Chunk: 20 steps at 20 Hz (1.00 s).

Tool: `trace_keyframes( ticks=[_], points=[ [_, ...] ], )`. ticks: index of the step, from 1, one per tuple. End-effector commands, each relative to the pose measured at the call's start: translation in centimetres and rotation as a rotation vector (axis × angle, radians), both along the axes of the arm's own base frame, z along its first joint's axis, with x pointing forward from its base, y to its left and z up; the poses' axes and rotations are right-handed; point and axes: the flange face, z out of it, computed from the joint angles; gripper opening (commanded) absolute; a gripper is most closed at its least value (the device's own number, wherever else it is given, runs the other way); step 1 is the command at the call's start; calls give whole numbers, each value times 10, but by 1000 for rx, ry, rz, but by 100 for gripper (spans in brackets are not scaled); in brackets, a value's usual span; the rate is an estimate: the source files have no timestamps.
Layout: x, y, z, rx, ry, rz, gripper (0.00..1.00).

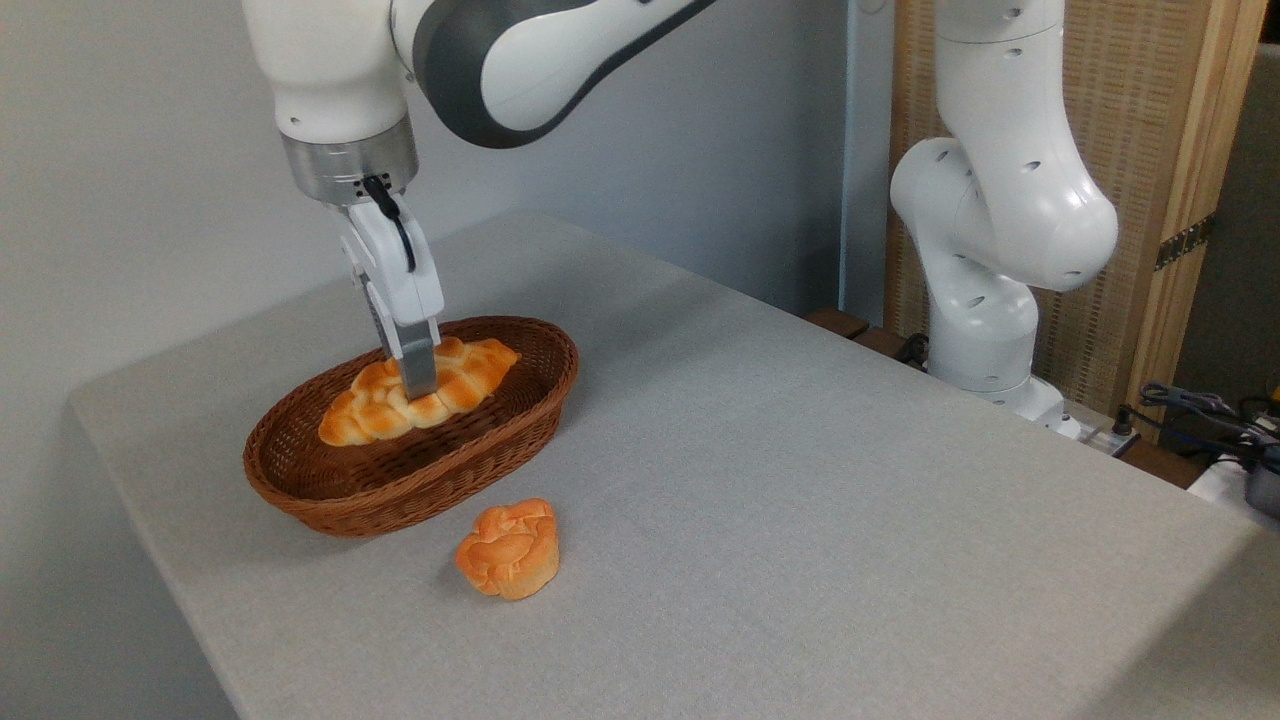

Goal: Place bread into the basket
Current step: 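Release the roll in the basket and raise the gripper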

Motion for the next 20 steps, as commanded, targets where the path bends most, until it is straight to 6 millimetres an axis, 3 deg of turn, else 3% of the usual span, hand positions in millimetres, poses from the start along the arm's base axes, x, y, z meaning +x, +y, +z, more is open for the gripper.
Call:
trace_keyframes(
  ticks=[1,5,9,11,13,20],
  points=[
    [-3,-20,-4,-6,34,9,100],
    [0,-24,-15,-4,47,4,100],
    [-1,-23,-10,-4,38,3,100],
    [2,-8,-3,-4,25,29,100],
    [9,22,1,17,8,73,100],
    [26,96,3,101,-44,177,100]
  ],
)
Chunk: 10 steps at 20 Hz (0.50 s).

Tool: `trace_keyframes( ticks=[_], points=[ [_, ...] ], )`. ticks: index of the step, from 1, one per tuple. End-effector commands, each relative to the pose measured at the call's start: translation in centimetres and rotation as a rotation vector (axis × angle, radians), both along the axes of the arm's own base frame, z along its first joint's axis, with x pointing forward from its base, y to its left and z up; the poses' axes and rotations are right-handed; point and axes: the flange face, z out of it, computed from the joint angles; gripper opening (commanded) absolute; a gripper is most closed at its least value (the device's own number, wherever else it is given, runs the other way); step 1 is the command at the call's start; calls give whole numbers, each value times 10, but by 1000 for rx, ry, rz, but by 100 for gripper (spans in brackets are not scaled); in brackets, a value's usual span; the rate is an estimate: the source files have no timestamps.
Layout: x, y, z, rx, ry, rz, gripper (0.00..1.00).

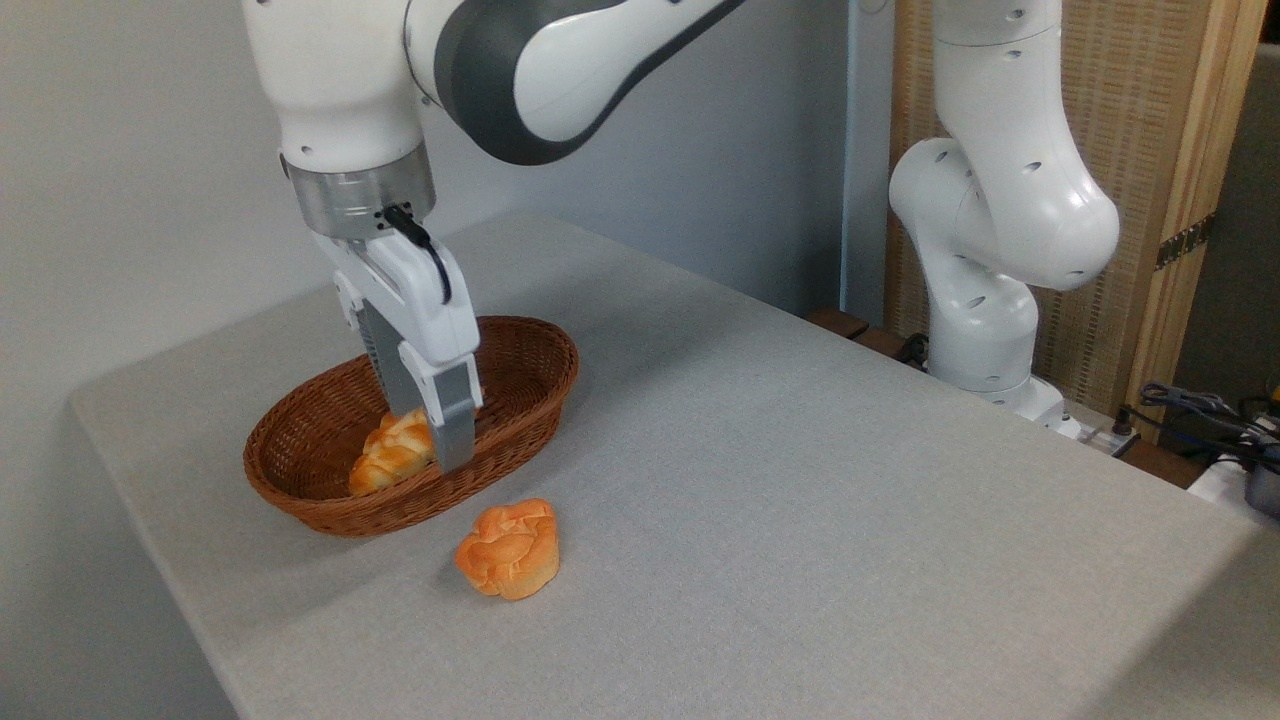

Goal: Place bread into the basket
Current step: 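Release the roll in the basket and raise the gripper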

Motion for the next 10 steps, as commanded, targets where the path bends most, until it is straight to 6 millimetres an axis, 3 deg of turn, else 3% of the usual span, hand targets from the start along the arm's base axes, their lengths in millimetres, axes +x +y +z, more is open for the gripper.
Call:
trace_keyframes(
  ticks=[1,7,10],
  points=[
    [5,34,7,19,-28,58,100],
    [5,64,13,76,-41,87,100],
    [5,65,13,69,-42,90,100]
  ],
)
